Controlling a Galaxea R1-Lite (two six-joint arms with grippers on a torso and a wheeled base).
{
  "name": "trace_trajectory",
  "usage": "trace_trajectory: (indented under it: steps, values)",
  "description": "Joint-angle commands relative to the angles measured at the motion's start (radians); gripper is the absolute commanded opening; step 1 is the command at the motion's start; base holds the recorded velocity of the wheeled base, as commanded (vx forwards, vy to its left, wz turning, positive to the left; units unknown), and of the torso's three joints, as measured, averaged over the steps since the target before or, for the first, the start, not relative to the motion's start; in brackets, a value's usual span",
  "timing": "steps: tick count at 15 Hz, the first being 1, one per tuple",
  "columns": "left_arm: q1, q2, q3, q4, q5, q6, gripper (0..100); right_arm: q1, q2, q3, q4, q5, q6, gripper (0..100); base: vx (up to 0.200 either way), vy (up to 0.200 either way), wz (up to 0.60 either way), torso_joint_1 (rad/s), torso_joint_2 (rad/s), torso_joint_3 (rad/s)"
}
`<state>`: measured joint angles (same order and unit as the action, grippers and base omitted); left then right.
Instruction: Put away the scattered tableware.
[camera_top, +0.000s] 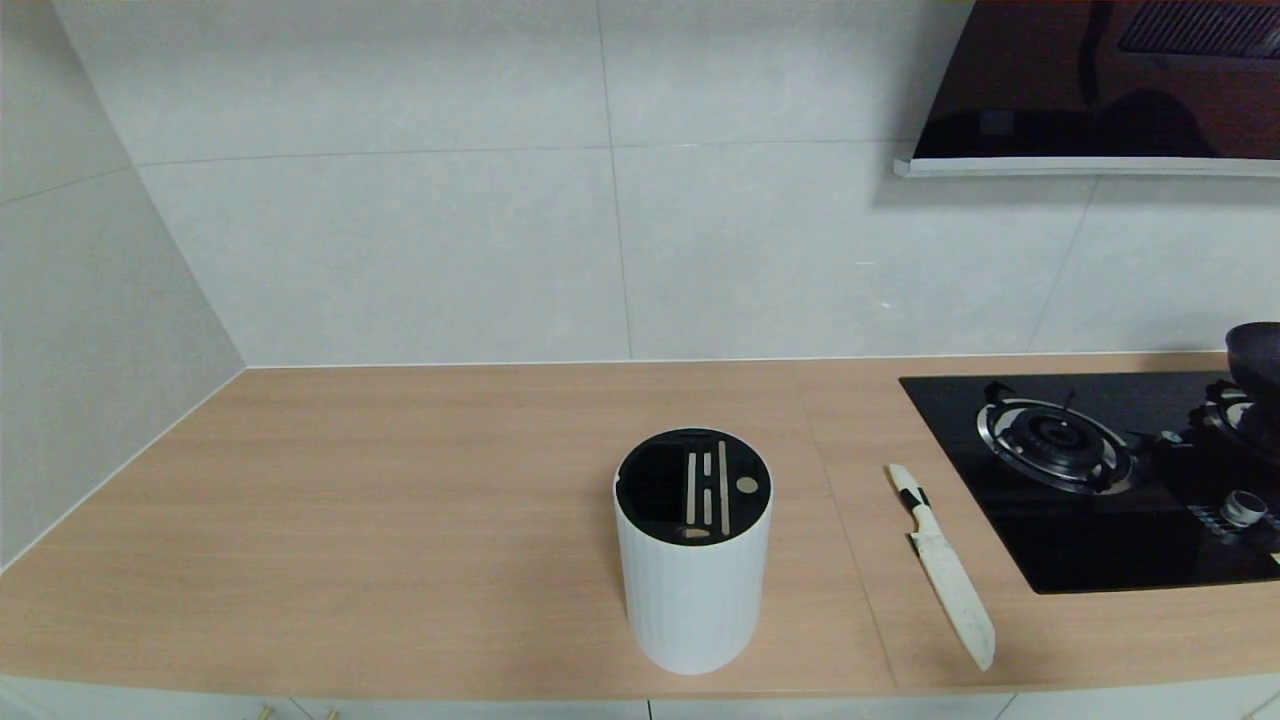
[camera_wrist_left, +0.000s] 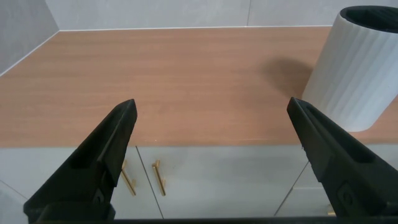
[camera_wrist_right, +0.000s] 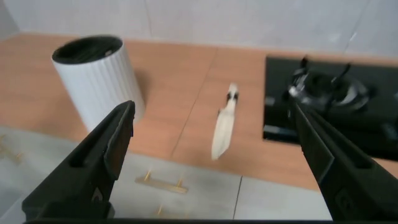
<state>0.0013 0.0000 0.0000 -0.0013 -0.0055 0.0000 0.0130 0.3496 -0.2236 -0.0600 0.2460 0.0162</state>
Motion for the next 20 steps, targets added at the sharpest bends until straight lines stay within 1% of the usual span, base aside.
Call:
trace_trajectory:
  steps: [1, 2, 3, 4, 6, 9, 10, 13, 14, 16, 19, 20]
  values:
    - [0.000, 0.002, 0.000, 0.000, 0.001, 0.000, 100, 0.021, 0.309, -0.134, -0.007, 0.013, 0.005, 100, 0.000, 0.000, 0.00, 0.000, 0.00, 0.000]
    - [0.000, 0.002, 0.000, 0.000, -0.001, -0.002, 100, 0.076, 0.436, -0.181, -0.058, 0.012, 0.008, 100, 0.000, 0.000, 0.00, 0.000, 0.00, 0.000]
    - [0.000, 0.002, 0.000, 0.000, -0.001, -0.002, 100, 0.099, 0.488, -0.191, -0.090, 0.006, 0.008, 100, 0.000, 0.000, 0.00, 0.000, 0.00, 0.000]
    - [0.000, 0.002, 0.000, 0.000, -0.001, 0.000, 100, 0.142, 0.585, -0.209, -0.149, -0.014, 0.008, 100, 0.000, 0.000, 0.00, 0.000, 0.00, 0.000]
    - [0.000, 0.002, 0.000, 0.000, -0.001, 0.000, 100, 0.170, 0.730, -0.246, -0.215, -0.056, 0.008, 100, 0.000, 0.000, 0.00, 0.000, 0.00, 0.000]
    - [0.000, 0.002, 0.000, 0.000, -0.001, -0.002, 100, 0.170, 0.945, -0.266, -0.359, -0.066, 0.011, 100, 0.000, 0.000, 0.00, 0.000, 0.00, 0.000]
    - [0.000, 0.002, 0.000, 0.000, 0.001, -0.002, 100, 0.171, 0.999, -0.270, -0.382, -0.066, 0.018, 100, 0.000, 0.000, 0.00, 0.000, 0.00, 0.000]
    - [0.000, 0.002, 0.000, 0.000, -0.001, -0.002, 100, 0.180, 1.128, -0.260, -0.468, -0.083, 0.036, 100, 0.000, 0.000, 0.00, 0.000, 0.00, 0.000]
    - [0.000, 0.002, 0.000, 0.000, 0.001, -0.002, 100, 0.180, 1.171, -0.240, -0.532, -0.096, 0.042, 100, 0.000, 0.000, 0.00, 0.000, 0.00, 0.000]
    - [0.000, 0.002, 0.000, 0.000, -0.001, -0.002, 100, 0.180, 1.246, -0.230, -0.610, -0.108, 0.041, 100, 0.000, 0.000, 0.00, 0.000, 0.00, 0.000]
    - [0.000, 0.002, 0.000, 0.000, 0.001, -0.002, 100, 0.182, 1.365, -0.235, -0.652, -0.185, 0.036, 100, 0.000, 0.000, 0.00, 0.000, 0.00, 0.000]
    - [0.000, 0.002, 0.000, 0.000, -0.001, -0.002, 100, 0.182, 1.424, -0.235, -0.684, -0.209, 0.036, 100, 0.000, 0.000, 0.00, 0.000, 0.00, 0.000]
